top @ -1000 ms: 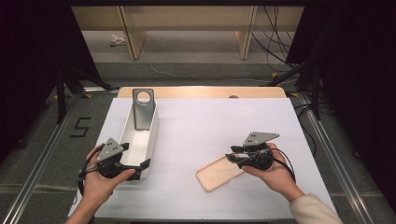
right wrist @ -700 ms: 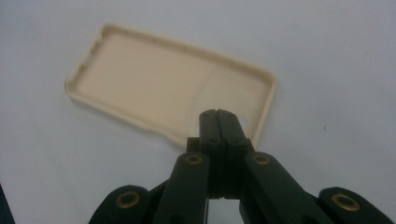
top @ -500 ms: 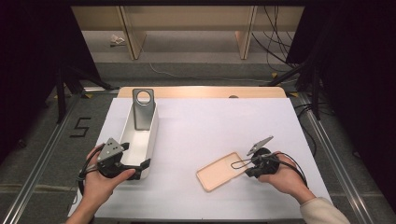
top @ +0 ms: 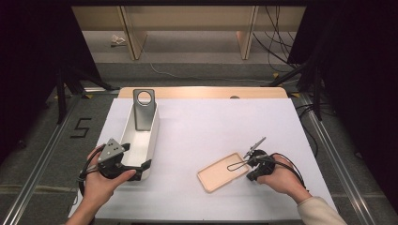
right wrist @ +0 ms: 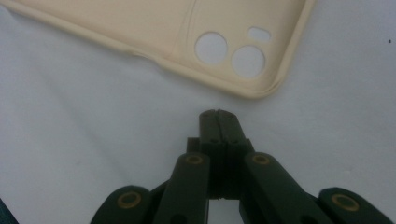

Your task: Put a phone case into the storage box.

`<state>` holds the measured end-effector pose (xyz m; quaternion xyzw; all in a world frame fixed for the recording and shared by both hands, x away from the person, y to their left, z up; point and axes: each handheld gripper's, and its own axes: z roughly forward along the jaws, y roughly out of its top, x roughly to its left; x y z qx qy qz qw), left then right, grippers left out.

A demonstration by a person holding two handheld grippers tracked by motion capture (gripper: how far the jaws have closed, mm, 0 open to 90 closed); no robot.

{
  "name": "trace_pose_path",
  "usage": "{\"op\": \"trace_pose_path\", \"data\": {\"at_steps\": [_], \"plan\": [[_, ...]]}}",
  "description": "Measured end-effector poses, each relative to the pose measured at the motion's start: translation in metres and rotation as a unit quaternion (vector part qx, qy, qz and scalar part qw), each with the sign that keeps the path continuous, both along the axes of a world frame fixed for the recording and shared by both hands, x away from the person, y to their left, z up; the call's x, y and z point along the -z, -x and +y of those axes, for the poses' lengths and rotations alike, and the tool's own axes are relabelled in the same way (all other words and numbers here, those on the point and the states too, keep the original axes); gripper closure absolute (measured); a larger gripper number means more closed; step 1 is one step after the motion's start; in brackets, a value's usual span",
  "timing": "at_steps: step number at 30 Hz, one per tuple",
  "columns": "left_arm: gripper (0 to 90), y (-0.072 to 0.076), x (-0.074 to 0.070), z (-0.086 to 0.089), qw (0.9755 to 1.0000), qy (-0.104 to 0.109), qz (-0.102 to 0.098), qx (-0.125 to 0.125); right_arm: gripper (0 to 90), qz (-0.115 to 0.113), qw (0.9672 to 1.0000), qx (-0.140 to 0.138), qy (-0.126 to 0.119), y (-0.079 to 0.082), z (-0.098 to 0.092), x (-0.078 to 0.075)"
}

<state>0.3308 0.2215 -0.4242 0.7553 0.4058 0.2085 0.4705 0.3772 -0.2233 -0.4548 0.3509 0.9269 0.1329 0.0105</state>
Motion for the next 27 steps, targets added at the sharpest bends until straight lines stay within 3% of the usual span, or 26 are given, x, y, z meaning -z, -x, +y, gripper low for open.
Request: {"op": "trace_pose_path", "data": {"at_steps": [6,17,27], "plan": [[0.9,0.000,0.000,0.000,1.0000,-0.001,0.000,0.001,90.0,0.001,0.9997,0.021,0.013,-0.008,0.006,-0.001],[0.9,0.000,0.000,0.000,1.0000,-0.001,-0.001,0.000,90.0,-0.038,0.9985,0.029,0.028,-0.025,0.019,0.000],[0.9,-0.001,0.001,0.000,1.0000,0.000,0.000,-0.001,90.0,-0.078,0.9961,0.024,0.031,-0.051,0.049,0.001]]}}
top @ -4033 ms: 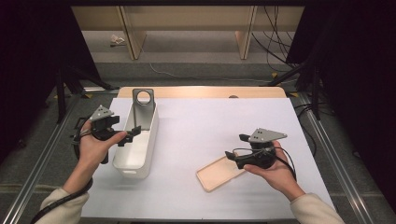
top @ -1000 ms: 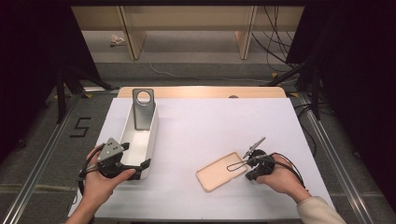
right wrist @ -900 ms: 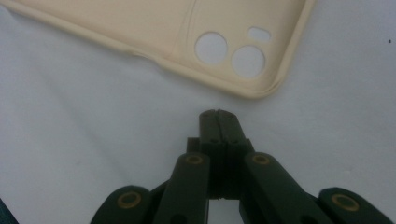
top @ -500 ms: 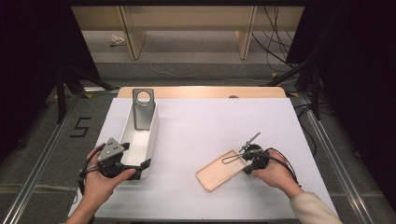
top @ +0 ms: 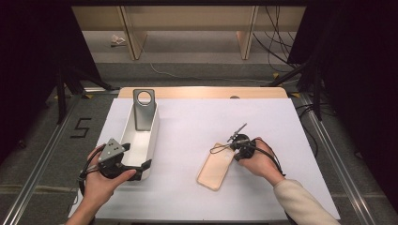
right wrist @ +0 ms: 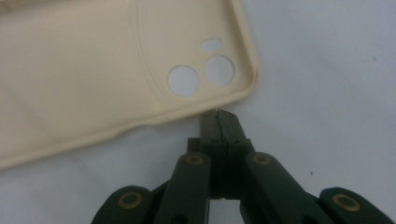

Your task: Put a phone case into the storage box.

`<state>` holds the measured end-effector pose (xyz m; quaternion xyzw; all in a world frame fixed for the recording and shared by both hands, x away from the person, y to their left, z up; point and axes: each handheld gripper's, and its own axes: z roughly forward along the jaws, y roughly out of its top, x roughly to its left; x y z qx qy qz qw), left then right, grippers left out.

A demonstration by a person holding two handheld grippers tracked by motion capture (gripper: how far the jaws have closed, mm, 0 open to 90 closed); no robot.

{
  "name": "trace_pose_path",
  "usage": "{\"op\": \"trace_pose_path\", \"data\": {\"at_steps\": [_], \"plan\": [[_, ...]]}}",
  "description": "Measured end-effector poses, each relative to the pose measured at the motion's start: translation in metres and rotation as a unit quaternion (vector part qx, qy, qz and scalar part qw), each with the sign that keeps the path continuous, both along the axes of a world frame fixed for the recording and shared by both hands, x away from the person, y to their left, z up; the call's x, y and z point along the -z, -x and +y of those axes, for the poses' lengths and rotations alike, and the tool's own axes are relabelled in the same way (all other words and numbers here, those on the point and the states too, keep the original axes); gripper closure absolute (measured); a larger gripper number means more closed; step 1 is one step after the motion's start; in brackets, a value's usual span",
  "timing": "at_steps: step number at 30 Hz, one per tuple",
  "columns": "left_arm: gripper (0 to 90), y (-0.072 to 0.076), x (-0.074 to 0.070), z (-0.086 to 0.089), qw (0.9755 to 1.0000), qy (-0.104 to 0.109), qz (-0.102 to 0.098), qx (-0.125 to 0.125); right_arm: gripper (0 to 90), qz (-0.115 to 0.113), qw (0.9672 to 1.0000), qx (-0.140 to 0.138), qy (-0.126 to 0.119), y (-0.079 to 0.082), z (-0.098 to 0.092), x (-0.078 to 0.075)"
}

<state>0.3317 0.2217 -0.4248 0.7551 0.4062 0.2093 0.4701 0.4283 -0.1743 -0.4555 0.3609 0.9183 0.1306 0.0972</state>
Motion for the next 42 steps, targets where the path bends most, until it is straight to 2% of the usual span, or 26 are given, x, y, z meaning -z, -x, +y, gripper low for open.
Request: {"op": "trace_pose_path", "data": {"at_steps": [9,11,27,30,33,35,37,42], "plan": [[0.8,0.000,0.000,0.000,1.0000,0.002,0.000,0.000,90.0,-0.021,0.9997,-0.006,-0.009,-0.011,0.023,0.002],[0.8,0.000,0.000,0.000,1.0000,0.001,-0.001,0.000,90.0,-0.019,0.9998,-0.006,-0.006,-0.011,0.027,0.002],[0.9,0.000,0.001,-0.002,1.0000,0.002,0.001,0.004,88.5,-0.025,0.9995,0.000,-0.020,-0.009,0.024,-0.002],[1.2,0.000,0.001,-0.001,0.9999,0.010,0.002,0.004,80.3,-0.040,0.9984,-0.005,-0.038,-0.005,0.019,-0.007],[1.7,0.000,0.001,-0.001,0.9999,0.010,0.001,0.002,60.1,-0.057,0.9963,-0.020,-0.061,0.001,0.012,-0.012],[1.7,0.000,0.000,-0.002,1.0000,0.009,0.000,0.003,50.1,-0.066,0.9943,-0.032,-0.077,0.005,0.006,-0.015],[1.7,0.000,0.001,-0.002,1.0000,0.007,0.000,0.004,37.9,-0.069,0.9927,-0.035,-0.093,0.008,0.001,-0.018],[1.7,0.000,0.000,-0.002,1.0000,0.006,-0.003,0.002,23.1,-0.076,0.9880,-0.057,-0.122,0.017,-0.008,-0.023]]}}
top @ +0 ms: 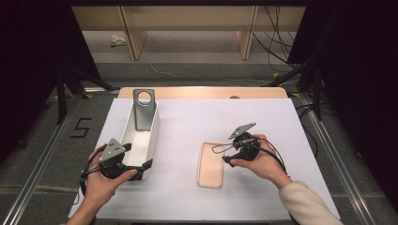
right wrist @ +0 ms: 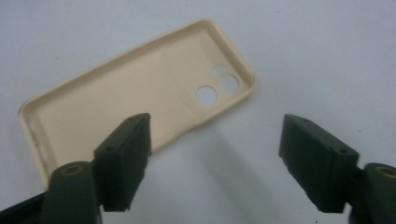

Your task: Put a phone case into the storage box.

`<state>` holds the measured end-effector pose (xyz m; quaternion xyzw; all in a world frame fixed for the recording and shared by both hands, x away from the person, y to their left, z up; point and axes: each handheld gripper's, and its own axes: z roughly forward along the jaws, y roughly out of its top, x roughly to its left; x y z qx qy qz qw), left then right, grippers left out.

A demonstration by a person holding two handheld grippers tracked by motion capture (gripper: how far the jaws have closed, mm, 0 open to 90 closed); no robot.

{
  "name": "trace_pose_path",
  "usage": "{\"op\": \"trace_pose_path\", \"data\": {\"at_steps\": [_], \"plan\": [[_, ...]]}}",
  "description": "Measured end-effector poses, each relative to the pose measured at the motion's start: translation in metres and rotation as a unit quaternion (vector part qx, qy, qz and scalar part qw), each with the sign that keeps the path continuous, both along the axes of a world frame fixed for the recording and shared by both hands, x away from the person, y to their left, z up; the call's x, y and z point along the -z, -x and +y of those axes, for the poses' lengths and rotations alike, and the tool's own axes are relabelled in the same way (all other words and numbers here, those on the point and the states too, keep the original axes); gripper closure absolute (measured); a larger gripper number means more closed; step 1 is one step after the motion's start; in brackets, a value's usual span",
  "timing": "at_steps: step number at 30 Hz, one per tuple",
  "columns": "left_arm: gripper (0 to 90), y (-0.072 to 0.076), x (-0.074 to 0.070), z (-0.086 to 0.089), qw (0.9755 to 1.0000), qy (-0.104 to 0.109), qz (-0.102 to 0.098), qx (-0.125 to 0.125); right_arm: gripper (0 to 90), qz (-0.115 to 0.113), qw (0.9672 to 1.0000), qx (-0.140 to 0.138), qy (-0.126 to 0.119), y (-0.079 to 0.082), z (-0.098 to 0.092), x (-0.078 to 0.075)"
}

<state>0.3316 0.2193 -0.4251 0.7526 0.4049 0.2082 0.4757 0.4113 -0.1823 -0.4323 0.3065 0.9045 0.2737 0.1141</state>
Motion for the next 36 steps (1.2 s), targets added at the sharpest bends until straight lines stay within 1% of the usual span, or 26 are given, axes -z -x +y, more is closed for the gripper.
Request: {"op": "trace_pose_path", "data": {"at_steps": [2,5,7,10,13,14,20,22,25,29,31,34,36], "plan": [[1.7,0.000,0.000,0.000,1.0000,0.000,-0.001,0.000,19.7,-0.007,0.9999,-0.002,-0.009,0.004,-0.002,-0.001],[1.7,0.000,0.000,0.000,1.0000,-0.002,0.000,0.000,18.8,-0.012,0.9997,0.002,-0.020,0.008,-0.004,-0.001],[1.7,-0.001,0.001,0.000,1.0000,-0.002,0.001,0.000,17.1,-0.011,0.9997,-0.004,-0.020,0.010,-0.004,-0.002],[1.7,0.000,0.001,0.001,1.0000,-0.002,-0.001,-0.001,17.1,-0.010,0.9996,-0.017,-0.018,0.012,-0.003,-0.003],[1.7,-0.001,0.001,0.000,1.0000,-0.002,-0.002,0.000,17.6,0.000,0.9994,-0.030,-0.015,0.014,0.000,-0.005],[1.6,-0.001,0.001,0.000,1.0000,-0.003,-0.002,0.000,18.2,0.003,0.9992,-0.038,-0.010,0.015,0.002,-0.005],[1.5,-0.002,0.002,0.001,1.0000,-0.004,-0.003,-0.001,19.9,0.015,0.9978,-0.065,0.001,0.019,0.012,-0.005],[1.6,-0.002,0.002,0.001,1.0000,-0.004,-0.004,-0.001,20.0,0.017,0.9974,-0.069,0.008,0.020,0.014,-0.005],[1.6,-0.002,0.002,0.001,1.0000,-0.004,-0.007,0.001,20.1,0.017,0.9967,-0.079,0.008,0.021,0.016,-0.005],[1.6,-0.003,0.003,0.001,0.9999,-0.006,-0.013,0.005,20.4,0.019,0.9962,-0.084,0.009,0.022,0.020,-0.006],[1.6,-0.003,0.004,0.000,0.9999,-0.008,-0.014,0.006,20.7,0.020,0.9959,-0.087,0.014,0.023,0.022,-0.006],[1.5,-0.004,0.005,-0.001,0.9998,-0.013,-0.015,0.009,21.2,0.023,0.9946,-0.099,0.019,0.024,0.027,-0.004],[1.5,-0.004,0.005,-0.002,0.9997,-0.017,-0.016,0.011,22.2,0.027,0.9936,-0.106,0.027,0.026,0.030,-0.004]]}}
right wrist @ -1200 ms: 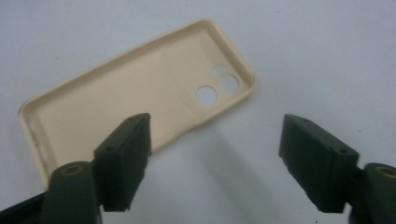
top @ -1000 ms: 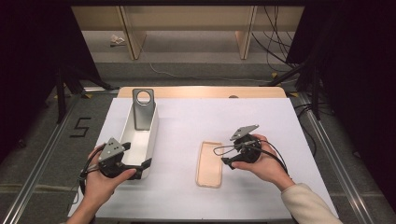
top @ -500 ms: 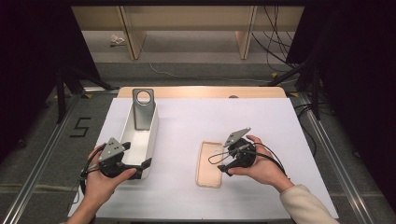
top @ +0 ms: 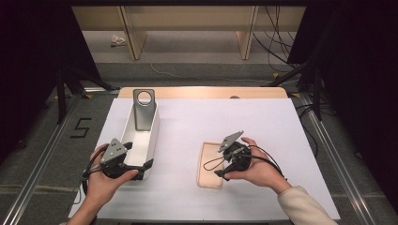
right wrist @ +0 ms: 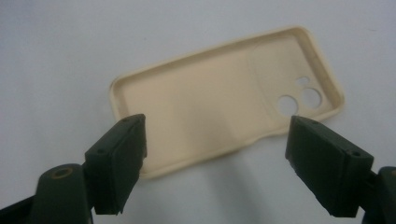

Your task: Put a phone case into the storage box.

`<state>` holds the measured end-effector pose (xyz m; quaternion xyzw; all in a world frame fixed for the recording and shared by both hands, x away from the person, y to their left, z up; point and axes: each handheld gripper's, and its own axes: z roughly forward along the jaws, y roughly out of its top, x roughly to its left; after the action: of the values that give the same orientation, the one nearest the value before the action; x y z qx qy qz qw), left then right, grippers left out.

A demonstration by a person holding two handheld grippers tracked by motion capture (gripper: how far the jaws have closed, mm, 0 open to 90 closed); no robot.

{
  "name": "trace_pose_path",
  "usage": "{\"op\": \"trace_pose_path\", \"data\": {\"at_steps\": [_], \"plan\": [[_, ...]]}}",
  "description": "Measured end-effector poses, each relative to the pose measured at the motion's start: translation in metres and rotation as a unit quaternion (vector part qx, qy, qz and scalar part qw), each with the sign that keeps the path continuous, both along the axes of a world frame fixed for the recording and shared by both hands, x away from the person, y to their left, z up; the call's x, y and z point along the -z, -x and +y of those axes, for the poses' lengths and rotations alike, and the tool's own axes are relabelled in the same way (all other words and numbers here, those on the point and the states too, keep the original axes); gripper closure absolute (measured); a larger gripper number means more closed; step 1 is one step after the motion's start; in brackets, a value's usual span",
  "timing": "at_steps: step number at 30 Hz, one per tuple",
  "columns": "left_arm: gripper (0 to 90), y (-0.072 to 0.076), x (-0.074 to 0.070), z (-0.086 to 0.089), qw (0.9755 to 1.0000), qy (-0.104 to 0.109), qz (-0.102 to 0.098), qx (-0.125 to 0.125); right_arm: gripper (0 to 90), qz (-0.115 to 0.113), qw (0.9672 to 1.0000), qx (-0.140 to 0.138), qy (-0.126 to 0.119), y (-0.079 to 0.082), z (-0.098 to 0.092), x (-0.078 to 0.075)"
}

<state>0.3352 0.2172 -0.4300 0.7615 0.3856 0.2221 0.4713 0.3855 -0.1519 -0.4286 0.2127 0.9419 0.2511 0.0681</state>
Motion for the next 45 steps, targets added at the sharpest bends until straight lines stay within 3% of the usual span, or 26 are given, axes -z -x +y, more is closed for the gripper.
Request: {"op": "trace_pose_path", "data": {"at_steps": [7,17,26,40,45], "plan": [[1.5,0.000,0.000,-0.001,1.0000,-0.002,-0.002,0.003,23.4,0.018,0.9990,-0.033,0.024,0.005,0.012,0.007],[1.5,0.000,0.000,-0.001,1.0000,-0.001,-0.001,0.003,26.5,0.033,0.9947,-0.075,0.062,0.010,0.034,0.018],[1.5,0.000,0.000,-0.002,1.0000,-0.002,-0.003,0.004,29.4,0.028,0.9898,-0.099,0.098,0.012,0.048,0.021],[1.5,0.000,0.000,-0.002,1.0000,0.000,-0.001,0.005,31.4,0.022,0.9844,-0.114,0.132,0.012,0.058,0.024],[1.5,0.000,0.000,-0.002,1.0000,0.000,-0.002,0.005,32.5,0.015,0.9807,-0.124,0.151,0.012,0.062,0.026]]}}
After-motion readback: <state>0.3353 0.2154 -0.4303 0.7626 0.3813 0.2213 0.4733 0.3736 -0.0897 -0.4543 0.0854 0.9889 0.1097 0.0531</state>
